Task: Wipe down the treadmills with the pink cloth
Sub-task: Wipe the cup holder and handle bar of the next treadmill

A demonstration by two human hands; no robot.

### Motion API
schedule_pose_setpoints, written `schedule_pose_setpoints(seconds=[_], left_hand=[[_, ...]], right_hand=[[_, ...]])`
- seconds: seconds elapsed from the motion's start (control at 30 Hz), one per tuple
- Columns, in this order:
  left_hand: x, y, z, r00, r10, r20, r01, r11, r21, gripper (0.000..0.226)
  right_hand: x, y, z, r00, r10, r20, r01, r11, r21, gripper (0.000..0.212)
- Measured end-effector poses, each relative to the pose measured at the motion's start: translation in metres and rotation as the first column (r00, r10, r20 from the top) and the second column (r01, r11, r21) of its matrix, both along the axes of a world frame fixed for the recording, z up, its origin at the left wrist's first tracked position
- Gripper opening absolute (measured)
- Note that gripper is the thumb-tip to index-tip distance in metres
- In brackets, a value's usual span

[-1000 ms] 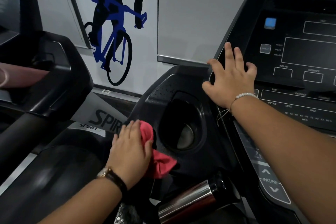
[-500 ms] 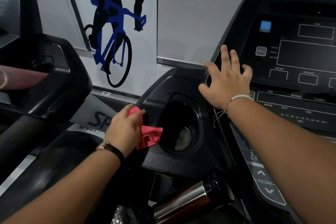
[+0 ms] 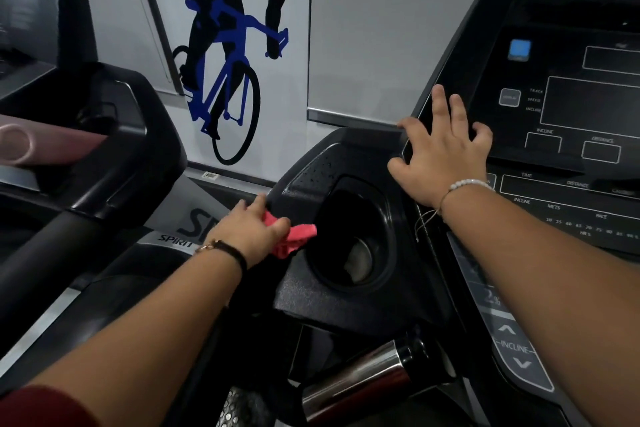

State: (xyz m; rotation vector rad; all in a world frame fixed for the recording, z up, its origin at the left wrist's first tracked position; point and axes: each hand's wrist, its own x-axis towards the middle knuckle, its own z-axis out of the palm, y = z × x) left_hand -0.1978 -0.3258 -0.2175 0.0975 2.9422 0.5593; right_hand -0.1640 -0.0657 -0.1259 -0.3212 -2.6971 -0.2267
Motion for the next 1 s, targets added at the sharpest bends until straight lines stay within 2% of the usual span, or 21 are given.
schedule_pose_setpoints(seconds=[0.1, 0.17, 0.23, 0.3, 0.37, 0.47, 0.57, 0.63, 0.77, 0.9, 1.0], left_hand=[[0.025, 0.007, 0.003, 0.986, -0.095, -0.134, 0.09, 0.995, -0.045, 0.091], [0.049, -0.005, -0.003, 0.96, -0.182, -0.212, 0.191, 0.981, 0.022, 0.104], [0.061, -0.019, -0.006, 0.965, -0.176, -0.196, 0.205, 0.968, 0.142, 0.116], [0.051, -0.025, -0.01, 0.994, -0.057, -0.092, 0.078, 0.967, 0.241, 0.121], [0.03, -0.017, -0.01, 0.997, 0.077, 0.002, -0.075, 0.962, 0.264, 0.119], [0.014, 0.014, -0.004, 0.986, 0.15, -0.069, -0.14, 0.981, 0.138, 0.112], [0.035, 0.036, 0.0, 0.965, -0.068, -0.254, 0.042, 0.993, -0.107, 0.106], [0.059, 0.035, -0.004, 0.953, -0.168, -0.253, 0.129, 0.978, -0.166, 0.103], [0.064, 0.005, -0.018, 0.978, -0.06, -0.199, 0.039, 0.994, -0.106, 0.107], [0.008, -0.003, -0.019, 0.982, 0.189, 0.01, -0.189, 0.975, 0.116, 0.099], [-0.011, 0.02, -0.008, 0.98, 0.198, -0.022, -0.195, 0.976, 0.094, 0.094]], right_hand=[[0.001, 0.0, 0.001, 1.0, -0.001, -0.002, 0.001, 1.0, -0.005, 0.052], [0.001, 0.0, 0.0, 1.0, -0.001, -0.002, 0.001, 1.0, -0.002, 0.052], [0.001, 0.0, 0.0, 1.0, -0.001, 0.0, 0.001, 1.0, -0.002, 0.052], [0.001, 0.0, 0.0, 1.0, -0.002, 0.004, 0.002, 1.0, -0.007, 0.052], [0.001, -0.001, 0.001, 1.0, 0.0, 0.005, 0.0, 1.0, -0.011, 0.052], [0.001, -0.001, 0.001, 1.0, -0.005, 0.001, 0.005, 1.0, -0.015, 0.053], [0.002, -0.001, 0.0, 1.0, -0.002, 0.003, 0.002, 1.0, -0.013, 0.053], [0.002, 0.0, 0.0, 1.0, 0.005, 0.0, -0.005, 1.0, -0.015, 0.053], [0.001, 0.001, 0.0, 1.0, 0.018, -0.008, -0.018, 0.999, -0.026, 0.056], [0.001, 0.0, 0.0, 1.0, 0.019, -0.012, -0.02, 0.999, -0.032, 0.055], [0.002, 0.001, 0.0, 1.0, 0.021, -0.013, -0.021, 0.999, -0.04, 0.055]])
